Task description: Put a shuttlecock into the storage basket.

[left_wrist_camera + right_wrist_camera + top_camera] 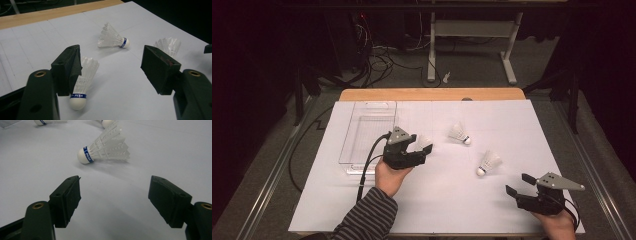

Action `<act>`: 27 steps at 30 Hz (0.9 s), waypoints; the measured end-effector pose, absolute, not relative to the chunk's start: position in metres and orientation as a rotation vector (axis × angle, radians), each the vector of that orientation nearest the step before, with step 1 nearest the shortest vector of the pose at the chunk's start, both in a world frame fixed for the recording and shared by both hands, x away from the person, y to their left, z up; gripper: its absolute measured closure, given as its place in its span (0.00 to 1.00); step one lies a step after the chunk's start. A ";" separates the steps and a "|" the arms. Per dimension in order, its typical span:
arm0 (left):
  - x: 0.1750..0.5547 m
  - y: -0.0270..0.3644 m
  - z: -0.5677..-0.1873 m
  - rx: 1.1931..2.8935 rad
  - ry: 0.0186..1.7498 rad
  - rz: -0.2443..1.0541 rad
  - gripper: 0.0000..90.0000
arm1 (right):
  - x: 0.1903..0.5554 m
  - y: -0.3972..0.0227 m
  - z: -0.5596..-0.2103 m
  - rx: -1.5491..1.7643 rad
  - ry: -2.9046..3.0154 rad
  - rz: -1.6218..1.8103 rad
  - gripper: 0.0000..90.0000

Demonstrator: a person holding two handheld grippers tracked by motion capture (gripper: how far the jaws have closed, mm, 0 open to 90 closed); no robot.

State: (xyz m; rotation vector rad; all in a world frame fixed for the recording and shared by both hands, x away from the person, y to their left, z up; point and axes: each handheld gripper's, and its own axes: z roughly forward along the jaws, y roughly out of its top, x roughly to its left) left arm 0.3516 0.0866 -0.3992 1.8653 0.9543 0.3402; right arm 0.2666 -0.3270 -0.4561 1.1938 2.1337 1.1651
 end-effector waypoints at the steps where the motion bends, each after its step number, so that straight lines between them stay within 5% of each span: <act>1: 0.352 0.086 -0.399 1.867 0.955 0.341 0.37 | 0.267 -0.327 -0.456 1.194 2.134 1.165 0.29; 27: 0.371 0.068 -0.395 1.913 0.972 0.362 0.36 | 0.267 -0.327 -0.456 1.194 2.136 1.170 0.29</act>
